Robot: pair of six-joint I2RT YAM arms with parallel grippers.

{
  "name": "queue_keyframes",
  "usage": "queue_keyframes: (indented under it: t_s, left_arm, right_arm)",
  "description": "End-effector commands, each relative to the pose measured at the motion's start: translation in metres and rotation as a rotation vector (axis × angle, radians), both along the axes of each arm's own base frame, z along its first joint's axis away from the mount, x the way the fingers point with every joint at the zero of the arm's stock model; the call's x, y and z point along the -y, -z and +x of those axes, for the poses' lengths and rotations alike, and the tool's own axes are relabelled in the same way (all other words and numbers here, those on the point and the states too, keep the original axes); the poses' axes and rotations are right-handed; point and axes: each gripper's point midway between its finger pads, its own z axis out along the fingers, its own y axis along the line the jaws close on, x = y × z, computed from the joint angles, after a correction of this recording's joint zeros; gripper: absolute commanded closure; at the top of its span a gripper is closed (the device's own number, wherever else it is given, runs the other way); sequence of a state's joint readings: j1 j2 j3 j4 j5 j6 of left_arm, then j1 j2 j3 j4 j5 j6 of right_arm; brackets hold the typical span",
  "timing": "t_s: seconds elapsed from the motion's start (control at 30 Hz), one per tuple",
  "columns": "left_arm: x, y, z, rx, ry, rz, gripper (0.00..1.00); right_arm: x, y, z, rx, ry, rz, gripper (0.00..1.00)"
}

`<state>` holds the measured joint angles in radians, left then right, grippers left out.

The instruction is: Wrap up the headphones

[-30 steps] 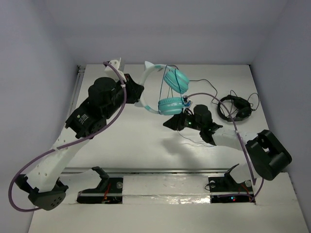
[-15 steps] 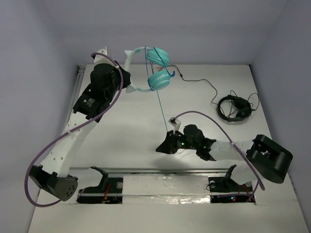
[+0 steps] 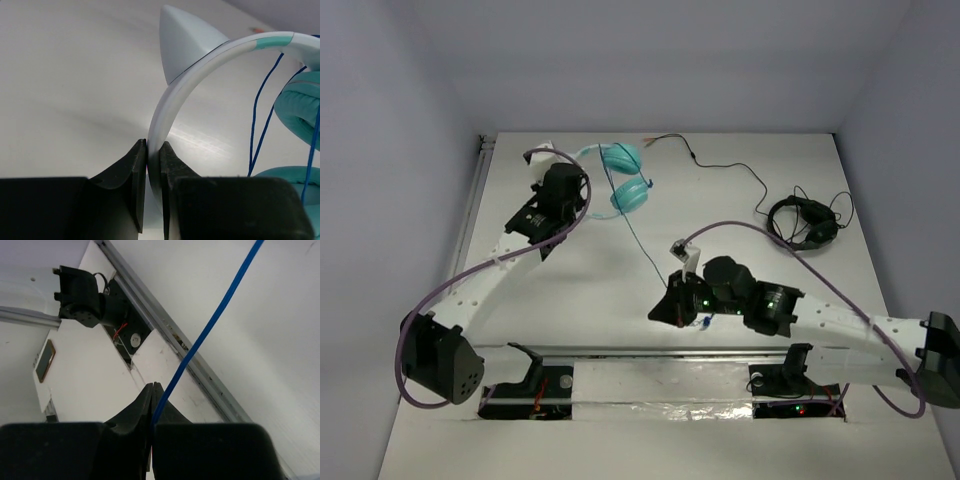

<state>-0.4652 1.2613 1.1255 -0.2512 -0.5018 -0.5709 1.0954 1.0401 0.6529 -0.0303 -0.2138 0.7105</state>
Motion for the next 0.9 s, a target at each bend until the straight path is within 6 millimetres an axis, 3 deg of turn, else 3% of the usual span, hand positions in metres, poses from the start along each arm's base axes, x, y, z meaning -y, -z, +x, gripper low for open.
queue_keyframes:
  t_s: [0.0, 0.03, 0.07, 0.23, 0.3, 0.47, 0.53, 0.57, 0.63, 0.87]
  left_arm:
    - [-0.003, -0.018, -0.003, 0.109, -0.083, -0.025, 1.00]
    - [0.006, -0.001, -0.013, 0.066, -0.060, 0.009, 1.00]
    - [0.004, 0.013, -0.019, 0.042, -0.079, 0.042, 1.00]
    - [0.012, 0.063, -0.050, -0.068, -0.059, 0.152, 1.00]
    - [0.024, 0.080, -0.063, -0.106, 0.001, 0.170, 1.00]
    - [0.038, 0.095, -0.085, -0.158, 0.110, 0.201, 1.00]
    - [0.047, 0.100, -0.096, -0.182, 0.174, 0.220, 1.00]
    - [0.052, 0.100, -0.101, -0.190, 0.217, 0.220, 1.00]
    - [0.059, 0.102, -0.111, -0.220, 0.281, 0.232, 1.00]
    - [0.082, 0.085, -0.139, -0.283, 0.550, 0.240, 1.00]
  right_arm:
    - [0.019, -0.027, 0.011, 0.102, 0.043, -0.105, 1.00]
    - [0.025, -0.026, 0.011, 0.103, 0.042, -0.149, 1.00]
    - [0.025, -0.041, 0.013, 0.140, 0.032, -0.146, 1.00]
    - [0.015, -0.076, 0.019, 0.203, -0.001, -0.145, 1.00]
    - [0.014, -0.086, 0.035, 0.259, 0.040, -0.179, 1.00]
    - [0.015, -0.091, 0.061, 0.353, 0.096, -0.279, 1.00]
    - [0.016, -0.080, 0.070, 0.374, 0.099, -0.368, 1.00]
    - [0.017, -0.086, 0.079, 0.404, 0.130, -0.385, 1.00]
    - [0.018, -0.079, 0.088, 0.430, 0.138, -0.454, 1.00]
    - [0.042, -0.098, 0.133, 0.518, 0.265, -0.578, 1.00]
